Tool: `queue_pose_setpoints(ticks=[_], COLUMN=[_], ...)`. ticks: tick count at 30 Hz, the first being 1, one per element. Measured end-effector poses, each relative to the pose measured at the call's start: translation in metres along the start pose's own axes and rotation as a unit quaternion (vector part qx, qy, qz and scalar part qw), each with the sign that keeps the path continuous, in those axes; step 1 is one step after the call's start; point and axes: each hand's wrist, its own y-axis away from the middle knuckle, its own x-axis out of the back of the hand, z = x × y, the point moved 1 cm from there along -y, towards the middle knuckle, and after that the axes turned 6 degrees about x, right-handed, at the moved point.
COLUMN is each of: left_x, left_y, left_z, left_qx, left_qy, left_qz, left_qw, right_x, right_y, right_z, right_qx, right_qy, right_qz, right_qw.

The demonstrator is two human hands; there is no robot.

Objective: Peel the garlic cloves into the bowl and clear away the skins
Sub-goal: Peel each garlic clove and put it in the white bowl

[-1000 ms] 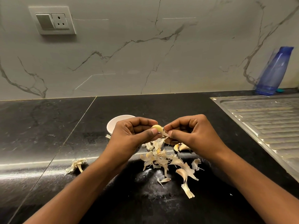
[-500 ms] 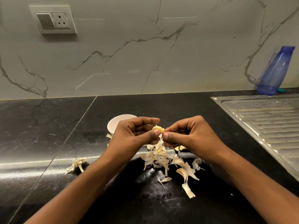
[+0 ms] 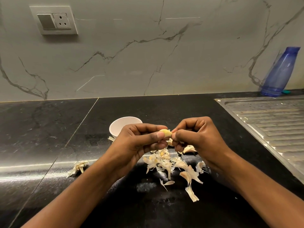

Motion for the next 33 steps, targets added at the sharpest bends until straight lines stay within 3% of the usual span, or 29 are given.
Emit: queue_pose_setpoints(ticks=[6,18,26,33], left_x=[-0.003,-0.002,-0.002,0.005], left_y=[-0.001,0.001,-0.001,-0.005], left_z=[0.0,-0.003,-0.009,-0.004], left_qx=[0.071,-0.069,-0.07,-0.056], left_qy=[0.077,-0.12,-0.133,-0.05], left_qz=[-0.035,0.054,0.009,0.013], left_qw=[0.994,0.989,0.989,0.997], right_x=[0.0,0.006,0.007,0.015], right_y=[-0.001,-0.006,-0.007,-0.011], right_z=[0.001,0.005,0.007,0.008], right_qx=[-0.01,-0.04,-0.047,-0.034], right_qy=[-0.043,-0.008,-0.005,-0.016], right_qz=[-0.025,0.005,-0.03,-0.007], right_qw=[0.999,0.999,0.998,0.999])
